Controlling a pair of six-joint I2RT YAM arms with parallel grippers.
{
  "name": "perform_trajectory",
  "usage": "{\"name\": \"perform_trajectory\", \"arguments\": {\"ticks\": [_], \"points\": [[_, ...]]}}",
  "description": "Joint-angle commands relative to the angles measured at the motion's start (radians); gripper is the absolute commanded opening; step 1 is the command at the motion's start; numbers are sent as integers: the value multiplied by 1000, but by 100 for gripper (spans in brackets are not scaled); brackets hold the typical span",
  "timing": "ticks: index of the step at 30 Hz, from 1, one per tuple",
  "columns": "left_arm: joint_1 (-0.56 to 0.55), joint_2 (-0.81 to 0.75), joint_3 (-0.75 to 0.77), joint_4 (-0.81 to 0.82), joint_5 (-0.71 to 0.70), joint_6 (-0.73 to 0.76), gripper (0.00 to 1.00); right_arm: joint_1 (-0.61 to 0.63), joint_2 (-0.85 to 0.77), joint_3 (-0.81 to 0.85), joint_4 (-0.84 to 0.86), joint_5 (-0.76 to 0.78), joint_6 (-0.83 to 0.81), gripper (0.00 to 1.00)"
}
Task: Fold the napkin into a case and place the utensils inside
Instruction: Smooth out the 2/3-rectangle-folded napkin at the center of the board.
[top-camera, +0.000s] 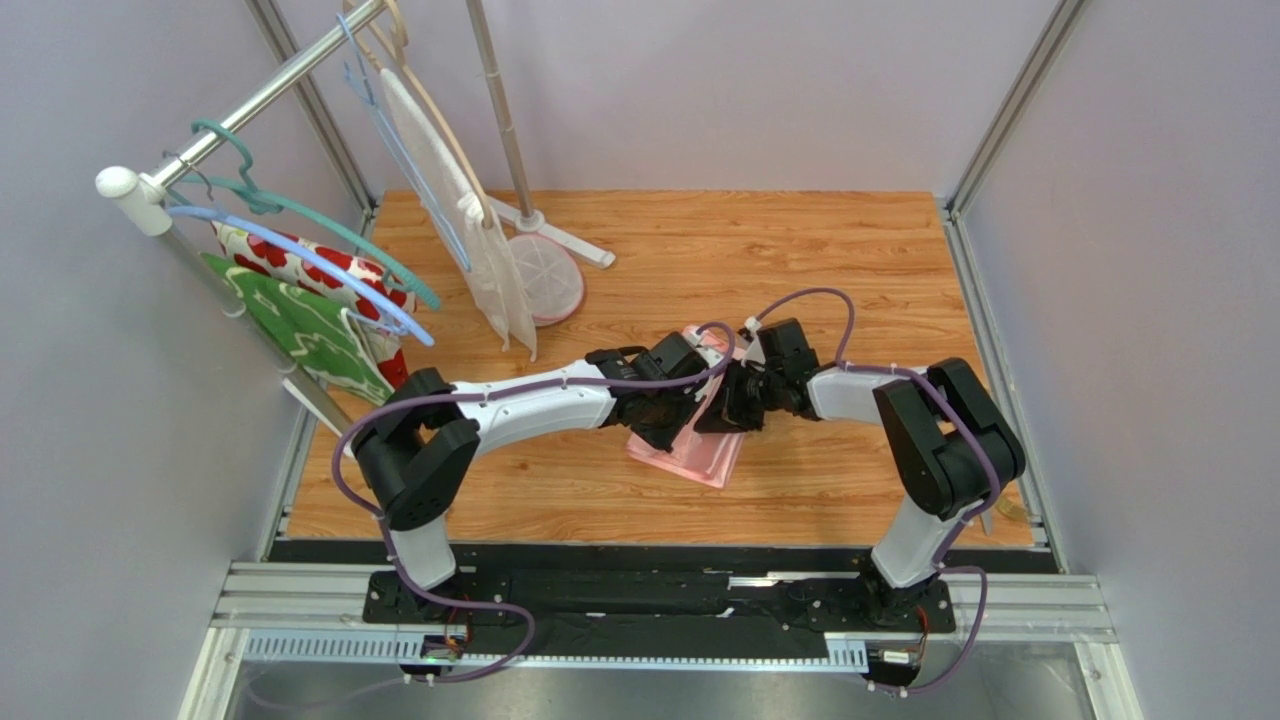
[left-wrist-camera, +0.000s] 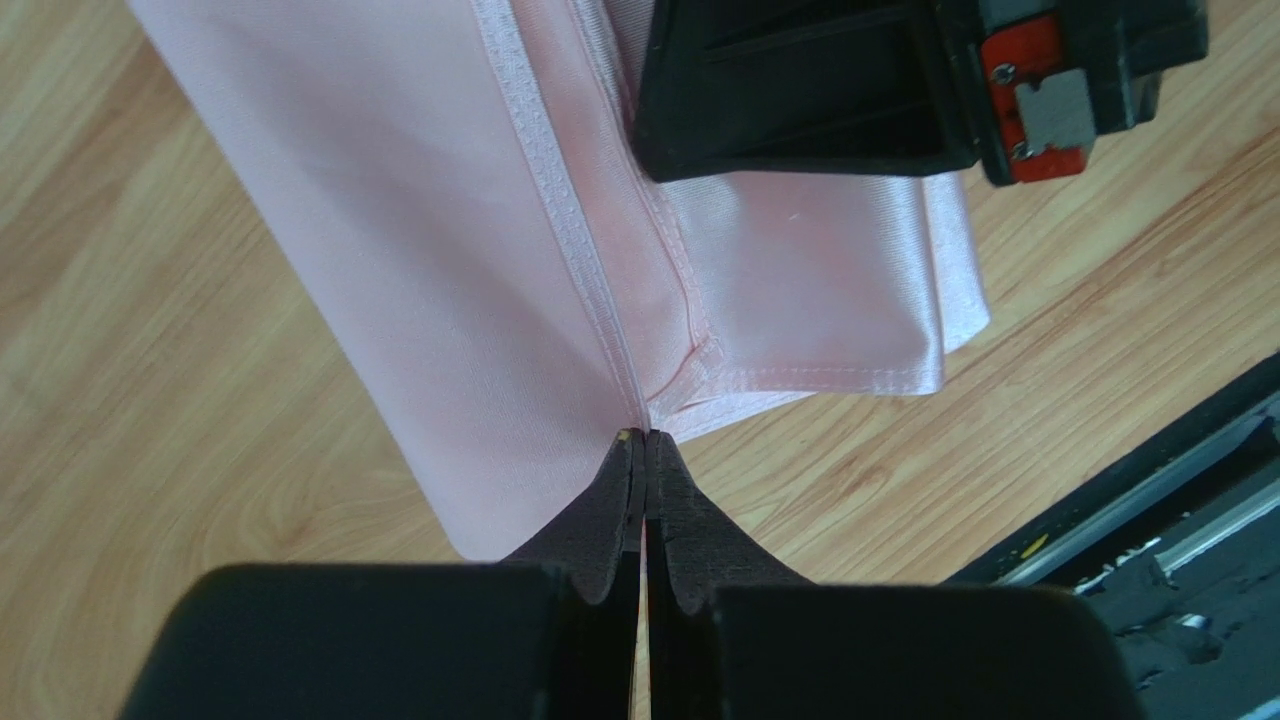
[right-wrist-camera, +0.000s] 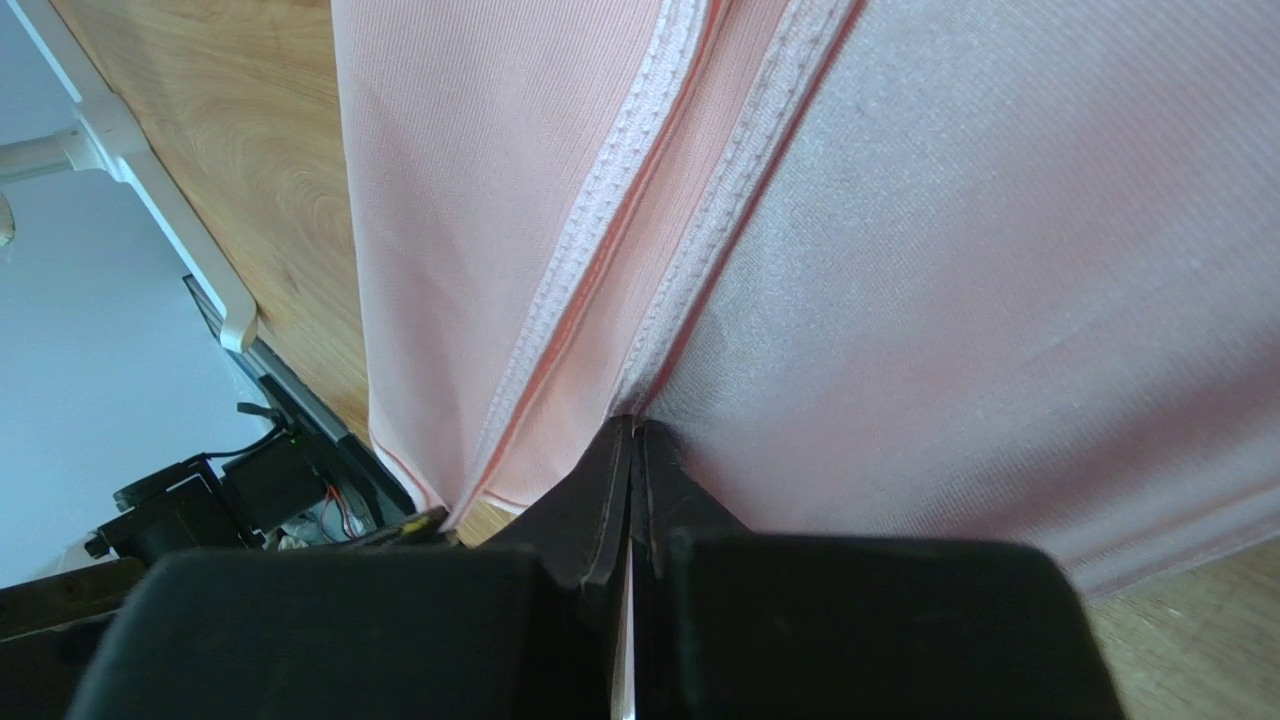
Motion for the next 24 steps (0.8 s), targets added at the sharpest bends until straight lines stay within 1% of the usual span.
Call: {"name": "perform_trajectory", "arguments": {"ticks": [1,4,7,12,16,20,24], "points": [[-6,29,26,68,99,-45,0,-2,13,-27,21,66,-16,0],[-6,43,8,64,87,-49,0,-5,-27,-13,-23,70,-48,0],[-6,58,6,52,69,-52,0,-6,-73,31,-121,80,-86,0],[-6,84,8,57,63,-60,0,-6,-119,50,-172,74,-103,0],[-6,76,3,63,64,-68,0,0,-130,4,-128,38,-76,0],[-6,99,9,74,92,-91,0,20,-110,-19,-44,-12,-39,0],[-6,127,11,103,132,-117,0,20,-30,-30,24,-34,1,0]]}}
